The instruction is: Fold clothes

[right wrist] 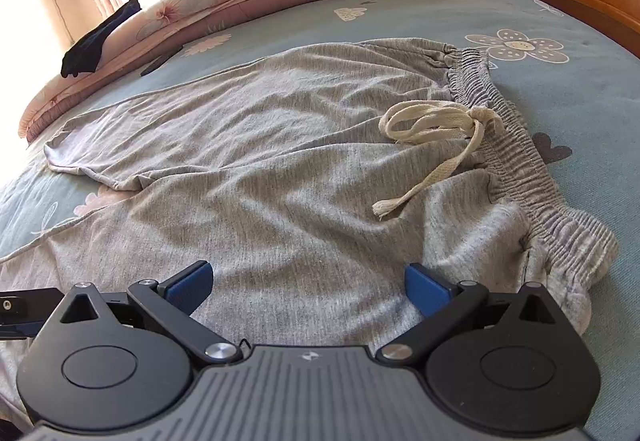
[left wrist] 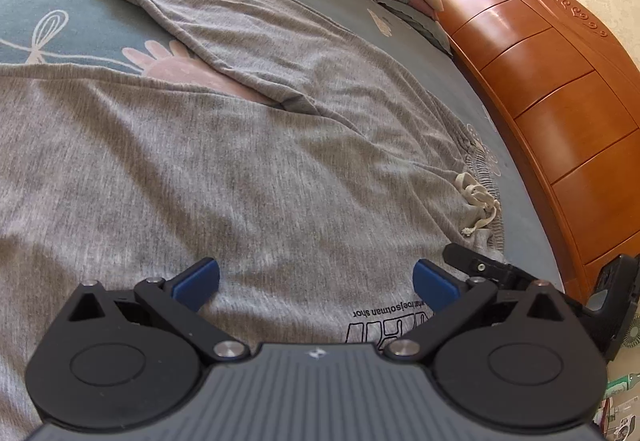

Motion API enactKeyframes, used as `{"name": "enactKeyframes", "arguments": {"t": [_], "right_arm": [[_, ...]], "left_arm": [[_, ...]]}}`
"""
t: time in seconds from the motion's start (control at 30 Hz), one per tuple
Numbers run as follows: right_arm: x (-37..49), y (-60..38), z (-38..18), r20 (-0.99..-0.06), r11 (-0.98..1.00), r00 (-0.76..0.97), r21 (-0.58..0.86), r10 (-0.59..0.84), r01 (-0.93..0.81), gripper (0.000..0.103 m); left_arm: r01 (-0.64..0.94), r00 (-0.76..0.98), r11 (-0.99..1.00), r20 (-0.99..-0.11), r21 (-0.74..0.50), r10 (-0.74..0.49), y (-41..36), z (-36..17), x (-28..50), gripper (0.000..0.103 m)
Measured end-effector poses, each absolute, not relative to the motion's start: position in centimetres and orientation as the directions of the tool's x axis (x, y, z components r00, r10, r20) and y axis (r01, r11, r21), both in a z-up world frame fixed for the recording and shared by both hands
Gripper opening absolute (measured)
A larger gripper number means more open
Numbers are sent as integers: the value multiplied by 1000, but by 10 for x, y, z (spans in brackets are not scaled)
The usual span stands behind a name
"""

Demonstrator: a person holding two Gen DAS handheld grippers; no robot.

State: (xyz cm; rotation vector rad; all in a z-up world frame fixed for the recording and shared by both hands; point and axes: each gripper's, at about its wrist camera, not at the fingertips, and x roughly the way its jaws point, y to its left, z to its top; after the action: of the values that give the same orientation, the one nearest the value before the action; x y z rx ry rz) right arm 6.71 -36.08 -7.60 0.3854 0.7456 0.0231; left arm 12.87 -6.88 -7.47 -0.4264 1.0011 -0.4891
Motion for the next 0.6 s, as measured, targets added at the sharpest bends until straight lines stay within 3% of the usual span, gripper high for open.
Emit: {"name": "enactKeyframes", "arguments": {"t": [0.07, 0.13, 0.3, 0.37, 0.43, 0.6], "right_arm": [[60, -375, -65, -621, 898, 751, 432, 225, 89, 103], [48, -402, -54, -524, 833, 798, 552, 299, 51, 103], [45, -445, -56, -522, 730, 793, 667, 315, 148, 103], [52, -445, -64, -552, 719, 764, 674, 335, 172, 103], [64, -437, -76, -681, 784, 683, 564, 264, 260, 103], [63, -432, -75, -706, 808, 687, 500, 174, 310, 103]], "left_arm": [[187, 449, 814, -689, -551, -569, -69, -75, 130, 102], [178, 456, 807, -680, -563, -574, -67, -76, 129, 102], [173, 466, 781, -649, -600, -602, -60, -79, 128, 102], [170, 462, 775, -646, -608, -608, -59, -80, 129, 102], [164, 462, 773, -645, -612, -609, -58, -79, 129, 102], [159, 457, 782, -657, -603, -600, -56, -72, 124, 102]]}}
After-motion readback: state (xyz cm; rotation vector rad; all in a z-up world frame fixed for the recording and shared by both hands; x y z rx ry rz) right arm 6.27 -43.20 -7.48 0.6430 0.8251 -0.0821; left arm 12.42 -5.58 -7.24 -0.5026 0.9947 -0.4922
